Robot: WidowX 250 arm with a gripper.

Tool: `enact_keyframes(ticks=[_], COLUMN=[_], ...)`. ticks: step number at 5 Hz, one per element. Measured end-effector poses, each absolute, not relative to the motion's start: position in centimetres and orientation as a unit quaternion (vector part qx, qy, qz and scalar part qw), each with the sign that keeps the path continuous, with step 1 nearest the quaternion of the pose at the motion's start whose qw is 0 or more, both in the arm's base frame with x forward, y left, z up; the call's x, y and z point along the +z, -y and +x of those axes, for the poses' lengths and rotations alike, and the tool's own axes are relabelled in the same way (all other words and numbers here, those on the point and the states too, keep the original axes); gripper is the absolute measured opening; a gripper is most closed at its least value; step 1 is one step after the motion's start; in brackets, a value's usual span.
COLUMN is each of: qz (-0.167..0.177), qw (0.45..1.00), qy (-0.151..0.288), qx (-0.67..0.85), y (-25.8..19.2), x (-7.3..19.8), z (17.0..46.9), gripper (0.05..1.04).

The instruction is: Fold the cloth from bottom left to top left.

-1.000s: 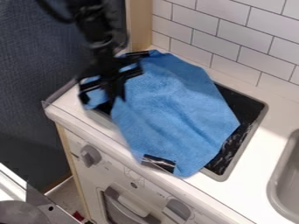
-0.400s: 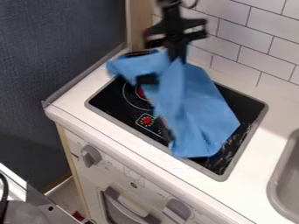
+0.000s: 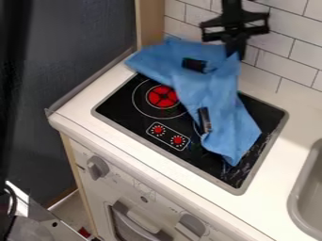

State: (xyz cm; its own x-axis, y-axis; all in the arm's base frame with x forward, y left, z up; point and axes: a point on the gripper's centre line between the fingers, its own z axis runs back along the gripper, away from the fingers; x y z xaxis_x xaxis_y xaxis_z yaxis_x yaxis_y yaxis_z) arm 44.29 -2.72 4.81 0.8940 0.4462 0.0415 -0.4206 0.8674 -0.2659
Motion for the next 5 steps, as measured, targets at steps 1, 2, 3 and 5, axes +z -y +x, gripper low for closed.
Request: enact_keyframes(ticks=[1,2,3,5], qz=[-0.148,-0.152,-0.148,-0.129], qw=[0.956,0.944,0.959,0.968], qy=[0.035,0.04,0.075,0.106], qx=[0.252,0.289,0.229,0.189], y=[4.1,4.1,3.9,5.3], x=[2.3,1.0,2.6,6.1], z=[42.8,40.4,39.6,38.6], gripper=[0.078,0.222,0.493,1.004])
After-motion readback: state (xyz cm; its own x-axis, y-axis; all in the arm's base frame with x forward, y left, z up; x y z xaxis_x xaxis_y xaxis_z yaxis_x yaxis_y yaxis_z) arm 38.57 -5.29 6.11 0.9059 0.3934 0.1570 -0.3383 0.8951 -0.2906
